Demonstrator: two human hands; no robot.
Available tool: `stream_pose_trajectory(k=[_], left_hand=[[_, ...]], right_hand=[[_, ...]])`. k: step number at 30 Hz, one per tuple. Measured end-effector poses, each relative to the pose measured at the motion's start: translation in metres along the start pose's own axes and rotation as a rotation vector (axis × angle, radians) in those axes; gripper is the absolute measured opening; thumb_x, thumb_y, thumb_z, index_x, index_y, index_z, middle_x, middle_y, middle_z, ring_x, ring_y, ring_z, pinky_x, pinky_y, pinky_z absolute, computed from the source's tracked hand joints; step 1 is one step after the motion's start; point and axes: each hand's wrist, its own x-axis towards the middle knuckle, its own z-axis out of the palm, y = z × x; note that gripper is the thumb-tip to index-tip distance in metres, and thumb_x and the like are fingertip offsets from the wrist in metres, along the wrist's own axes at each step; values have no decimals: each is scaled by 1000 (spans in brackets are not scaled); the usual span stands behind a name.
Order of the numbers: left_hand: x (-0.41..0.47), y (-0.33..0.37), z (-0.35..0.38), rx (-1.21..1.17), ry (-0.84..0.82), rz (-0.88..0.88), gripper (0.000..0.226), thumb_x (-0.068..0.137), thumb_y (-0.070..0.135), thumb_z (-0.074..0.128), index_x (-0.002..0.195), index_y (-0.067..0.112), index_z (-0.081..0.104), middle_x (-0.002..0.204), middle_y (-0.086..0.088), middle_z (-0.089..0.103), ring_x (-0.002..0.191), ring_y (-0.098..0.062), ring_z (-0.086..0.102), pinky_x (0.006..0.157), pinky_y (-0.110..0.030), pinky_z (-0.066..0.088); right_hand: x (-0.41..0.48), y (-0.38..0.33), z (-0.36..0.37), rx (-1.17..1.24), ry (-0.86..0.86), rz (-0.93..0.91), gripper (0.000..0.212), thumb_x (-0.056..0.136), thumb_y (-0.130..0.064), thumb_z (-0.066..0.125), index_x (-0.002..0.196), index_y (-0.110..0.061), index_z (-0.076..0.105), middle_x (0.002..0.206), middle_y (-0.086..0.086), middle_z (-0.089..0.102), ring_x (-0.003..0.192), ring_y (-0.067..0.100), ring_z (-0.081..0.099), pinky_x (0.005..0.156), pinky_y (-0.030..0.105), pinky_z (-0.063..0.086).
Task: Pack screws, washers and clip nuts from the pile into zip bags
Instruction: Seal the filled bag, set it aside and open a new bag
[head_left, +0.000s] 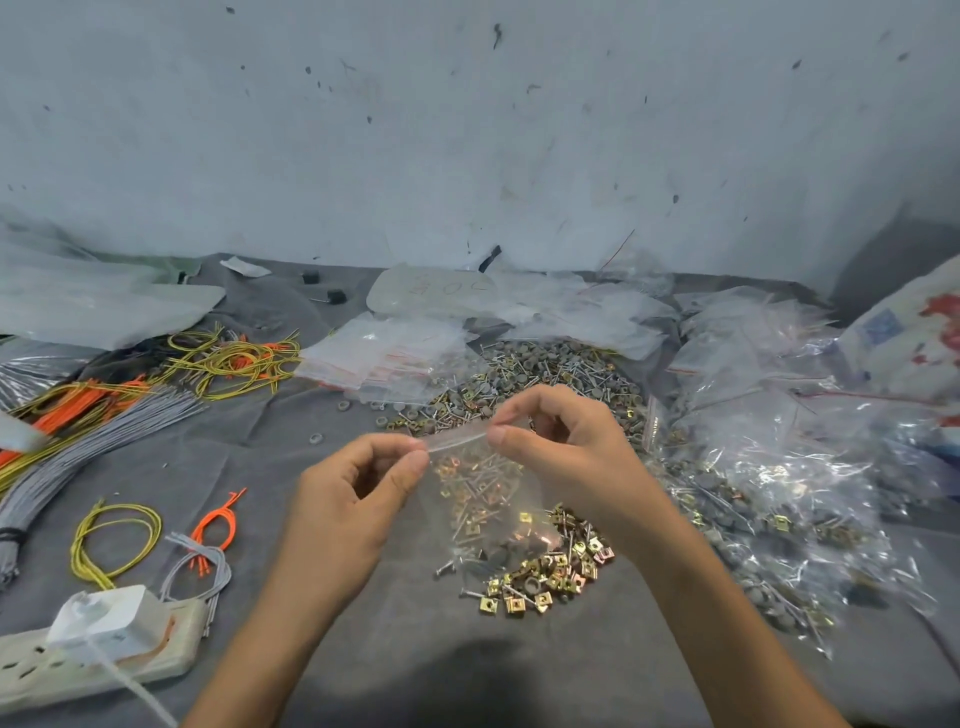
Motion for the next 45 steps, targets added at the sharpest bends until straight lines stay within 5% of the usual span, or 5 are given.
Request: stream_pose_trajectory(k=[5, 12, 24, 32, 45], left_hand=[[-3, 11, 0, 254, -36, 149, 14, 86, 45, 61, 85, 32, 68, 79, 14, 67, 66, -5, 59, 59, -16, 43], [-4, 20, -1, 343, -48, 227, 10, 89, 39, 61, 86, 31, 67, 84, 14, 67, 73, -10, 62, 62, -12, 41], [-5, 22, 1, 193, -91, 194, 11, 85, 38, 64, 87, 31, 72, 84, 8, 72, 74, -10, 66, 68, -30, 51], [-9, 28, -1, 124, -130, 200, 6, 84, 31, 68, 88, 32, 73, 79, 5, 72, 70, -5, 64, 66, -14, 46], [-8, 35, -13, 157, -88, 247, 8, 84, 43, 68, 90, 38, 71, 77, 10, 68, 68, -2, 60, 65, -11, 44]], right_hand=[[-2, -7, -5, -297, -118, -45, 19, 82, -50, 73, 98, -43, 68, 100, -21, 56, 93, -4, 58, 78, 24, 49], [-3, -23, 4, -444, -102, -189, 9, 90, -42, 69, 94, -35, 69, 95, -21, 61, 99, -2, 56, 88, 31, 51], [-10, -41, 14, -504, -45, -291, 8, 88, -37, 65, 87, -29, 67, 89, -16, 59, 87, 6, 57, 81, 38, 51], [-16, -44, 18, -507, 15, -356, 14, 84, -40, 62, 80, -26, 63, 83, -15, 57, 79, 6, 54, 71, 32, 48], [-25, -37, -2, -444, 101, -397, 4, 77, -30, 63, 75, -27, 65, 77, -17, 59, 73, 10, 58, 62, 19, 46]])
